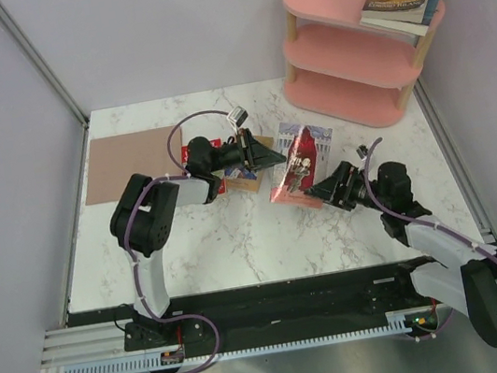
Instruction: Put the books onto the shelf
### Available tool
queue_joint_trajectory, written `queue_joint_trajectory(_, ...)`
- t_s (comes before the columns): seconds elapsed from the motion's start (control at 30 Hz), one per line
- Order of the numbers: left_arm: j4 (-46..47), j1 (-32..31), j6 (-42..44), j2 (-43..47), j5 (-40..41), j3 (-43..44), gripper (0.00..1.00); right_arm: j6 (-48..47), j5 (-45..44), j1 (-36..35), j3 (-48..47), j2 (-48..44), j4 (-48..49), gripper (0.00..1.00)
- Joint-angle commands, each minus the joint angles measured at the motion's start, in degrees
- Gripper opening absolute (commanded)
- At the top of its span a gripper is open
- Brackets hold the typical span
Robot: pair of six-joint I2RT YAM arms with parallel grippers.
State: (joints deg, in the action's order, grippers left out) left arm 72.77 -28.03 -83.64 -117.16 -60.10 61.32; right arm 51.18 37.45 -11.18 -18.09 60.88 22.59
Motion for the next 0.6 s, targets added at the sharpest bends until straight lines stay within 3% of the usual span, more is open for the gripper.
queue_joint_trajectory(0.0, 13.61, -0.18, -5.39, 1.07, 1.03, 3.45, 0.02, 7.00, -5.37, 0.37, 4.46, -4.80, 12.28, 0.95)
queue_joint_trajectory(0.17, 14.25, -0.44, -5.93, -1.05, 2.00, 5.47, 0.02, 14.38, -4.85, 0.28, 8.41, -5.16, 23.53, 0.91)
queue_joint_trajectory(0.27, 12.14, -0.88, -3.74, -1.66, 2.00, 5.22, 0.02, 16.40, -3.36, 0.19, 7.90, -3.76, 28.82, 0.82)
queue_joint_trajectory(0.3, 11.78, -0.88, -3.38, -1.75, 2.17, 5.13, 0.02, 16.58, -2.13, 0.19, 7.54, -3.14, 29.78, 0.64)
queue_joint_trajectory(0.37, 10.99, -0.88, -2.76, -2.54, 2.44, 5.47, 0.02, 16.76, -0.81, 0.02, 5.97, -2.70, 29.88, 0.49)
queue_joint_trajectory(0.4, 10.81, -0.97, -2.67, -2.80, 2.35, 5.74, 0.02, 16.76, -0.45, -0.07, 5.52, -2.87, 29.36, 0.36)
queue_joint_trajectory(0.5, 11.16, -0.88, -3.02, -3.51, 2.18, 6.18, 0.02, 15.71, -0.62, 0.02, 3.50, -4.97, 25.51, 0.17)
queue_joint_trajectory(0.57, 10.81, -0.80, -2.59, -3.42, 1.65, 6.27, 0.05, 13.43, -0.97, 0.02, 0.09, -6.65, 20.24, 0.09)
